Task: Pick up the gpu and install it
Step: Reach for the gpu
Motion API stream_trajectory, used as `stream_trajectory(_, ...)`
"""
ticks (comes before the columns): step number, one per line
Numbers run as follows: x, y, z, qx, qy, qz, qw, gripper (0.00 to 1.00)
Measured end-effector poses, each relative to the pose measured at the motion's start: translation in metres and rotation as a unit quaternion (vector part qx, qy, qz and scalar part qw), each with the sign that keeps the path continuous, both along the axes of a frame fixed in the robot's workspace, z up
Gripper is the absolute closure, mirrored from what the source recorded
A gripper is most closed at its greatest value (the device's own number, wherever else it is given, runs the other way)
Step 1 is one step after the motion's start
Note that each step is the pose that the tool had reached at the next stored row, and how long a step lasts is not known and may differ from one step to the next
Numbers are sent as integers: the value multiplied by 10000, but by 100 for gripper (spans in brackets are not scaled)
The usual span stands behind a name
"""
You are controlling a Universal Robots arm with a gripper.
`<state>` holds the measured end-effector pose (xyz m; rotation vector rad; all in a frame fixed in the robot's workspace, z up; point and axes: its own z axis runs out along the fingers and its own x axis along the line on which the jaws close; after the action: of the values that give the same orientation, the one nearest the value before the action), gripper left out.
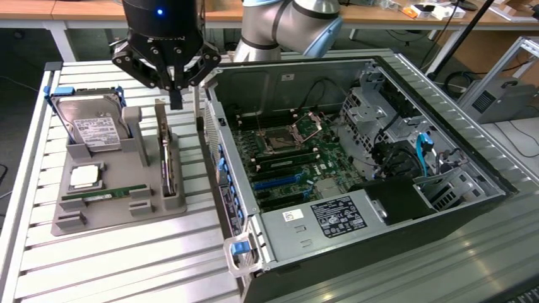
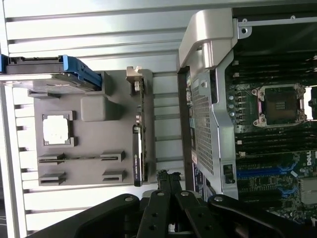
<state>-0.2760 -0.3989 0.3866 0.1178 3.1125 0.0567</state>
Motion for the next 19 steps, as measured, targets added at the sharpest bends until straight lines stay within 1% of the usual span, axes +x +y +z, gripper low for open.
stream_trajectory(16, -120, 0, -19, -20, -1, 0, 10000, 89)
stream_trajectory(19, -151, 0, -24, -28, 0, 0, 10000, 89)
